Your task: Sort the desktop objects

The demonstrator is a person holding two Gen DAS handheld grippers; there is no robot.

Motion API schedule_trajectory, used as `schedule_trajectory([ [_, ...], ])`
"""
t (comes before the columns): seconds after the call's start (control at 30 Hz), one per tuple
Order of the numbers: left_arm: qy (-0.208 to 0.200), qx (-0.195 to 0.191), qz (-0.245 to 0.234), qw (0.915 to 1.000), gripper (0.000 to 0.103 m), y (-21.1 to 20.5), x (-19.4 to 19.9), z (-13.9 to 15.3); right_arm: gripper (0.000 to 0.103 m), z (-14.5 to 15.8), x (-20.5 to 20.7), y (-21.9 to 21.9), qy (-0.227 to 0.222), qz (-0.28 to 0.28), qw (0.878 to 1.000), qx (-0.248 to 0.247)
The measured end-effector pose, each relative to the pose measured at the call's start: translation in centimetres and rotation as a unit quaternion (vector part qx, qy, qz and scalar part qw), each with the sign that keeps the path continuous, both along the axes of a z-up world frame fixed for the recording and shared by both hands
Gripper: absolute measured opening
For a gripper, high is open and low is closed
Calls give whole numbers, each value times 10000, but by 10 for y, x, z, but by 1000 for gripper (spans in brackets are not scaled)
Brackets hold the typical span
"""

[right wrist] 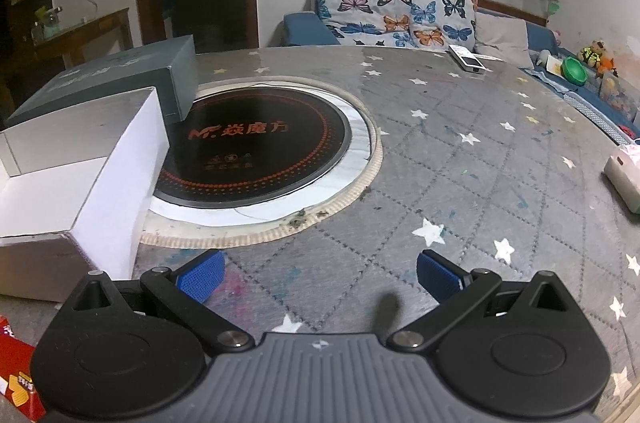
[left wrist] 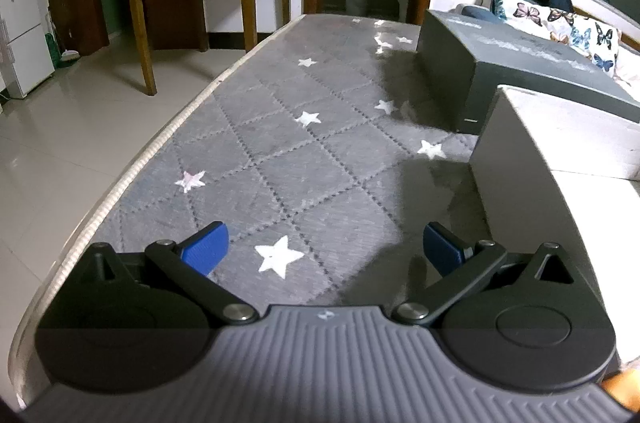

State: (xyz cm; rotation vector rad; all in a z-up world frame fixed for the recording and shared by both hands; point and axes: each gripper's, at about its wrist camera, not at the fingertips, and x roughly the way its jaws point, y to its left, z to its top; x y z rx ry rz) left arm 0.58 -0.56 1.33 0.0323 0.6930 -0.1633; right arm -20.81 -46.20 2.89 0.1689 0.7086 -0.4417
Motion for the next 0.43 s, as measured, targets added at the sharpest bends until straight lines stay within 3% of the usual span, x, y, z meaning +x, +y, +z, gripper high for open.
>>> schedule_trajectory([
  [0.43, -334, 325, 2, 9989, 103, -5, -20, 20, 103, 11, -12, 19, -157, 360, 9992, 88],
])
